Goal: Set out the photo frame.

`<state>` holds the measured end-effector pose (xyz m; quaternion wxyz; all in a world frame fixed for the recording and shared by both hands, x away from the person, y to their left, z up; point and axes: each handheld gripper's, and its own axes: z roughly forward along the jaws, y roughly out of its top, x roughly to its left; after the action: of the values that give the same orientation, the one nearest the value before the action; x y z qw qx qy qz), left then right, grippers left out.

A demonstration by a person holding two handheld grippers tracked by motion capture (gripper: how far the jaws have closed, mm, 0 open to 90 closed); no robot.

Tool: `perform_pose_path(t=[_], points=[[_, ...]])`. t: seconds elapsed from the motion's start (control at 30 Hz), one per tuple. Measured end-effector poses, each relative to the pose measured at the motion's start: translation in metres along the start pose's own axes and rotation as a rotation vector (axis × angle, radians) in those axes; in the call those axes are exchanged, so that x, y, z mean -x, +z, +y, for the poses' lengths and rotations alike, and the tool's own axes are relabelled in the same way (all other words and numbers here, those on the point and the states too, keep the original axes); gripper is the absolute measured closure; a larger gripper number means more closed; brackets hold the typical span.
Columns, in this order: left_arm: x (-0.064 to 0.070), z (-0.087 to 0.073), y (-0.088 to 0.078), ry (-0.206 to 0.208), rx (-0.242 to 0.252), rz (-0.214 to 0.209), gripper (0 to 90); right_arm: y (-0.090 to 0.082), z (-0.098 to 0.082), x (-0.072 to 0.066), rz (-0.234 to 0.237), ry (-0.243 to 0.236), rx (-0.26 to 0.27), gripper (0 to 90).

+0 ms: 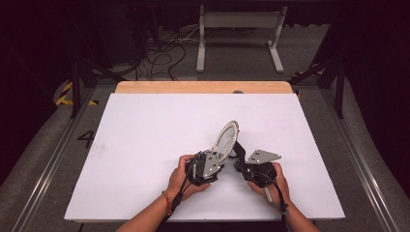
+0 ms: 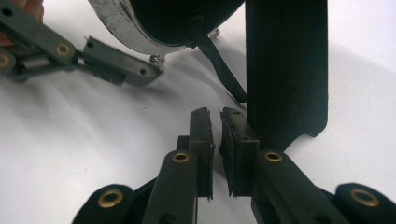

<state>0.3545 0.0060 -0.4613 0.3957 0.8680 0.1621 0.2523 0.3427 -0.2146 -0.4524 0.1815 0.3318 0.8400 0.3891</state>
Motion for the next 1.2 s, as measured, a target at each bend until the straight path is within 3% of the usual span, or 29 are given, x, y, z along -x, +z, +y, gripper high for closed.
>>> perform_pose_path(t=[0.1,0.17,0.33,0.57,0.83,0.97,1.03,1.2], points=[[0.001,0.0,0.002,-0.007,0.002,0.032,53.2,0.0,0.0,0.0,-0.001,0.0,-0.001,83.0],[-0.001,0.0,0.002,-0.006,0.007,0.027,58.5,0.0,0.0,0.0,-0.001,0.001,-0.001,83.0],[0.001,0.001,-0.001,0.019,-0.012,0.06,64.3,0.001,0.0,0.0,-0.013,0.004,-0.011,83.8],[0.002,0.001,-0.006,0.039,-0.011,0.066,71.3,0.0,0.0,0.002,-0.025,0.013,-0.008,85.8],[0.008,0.002,-0.007,0.077,-0.022,0.07,71.3,0.0,-0.001,0.003,-0.028,0.006,-0.019,85.8],[0.012,0.004,-0.007,0.088,-0.023,0.061,70.6,-0.001,-0.003,0.009,-0.028,0.031,-0.02,85.3],[0.014,0.004,-0.007,0.084,-0.026,0.061,70.4,-0.001,-0.005,0.012,-0.013,0.049,-0.013,85.6],[0.016,0.006,-0.007,0.085,-0.022,0.047,70.4,-0.001,-0.005,0.014,-0.031,0.047,-0.017,85.0]])
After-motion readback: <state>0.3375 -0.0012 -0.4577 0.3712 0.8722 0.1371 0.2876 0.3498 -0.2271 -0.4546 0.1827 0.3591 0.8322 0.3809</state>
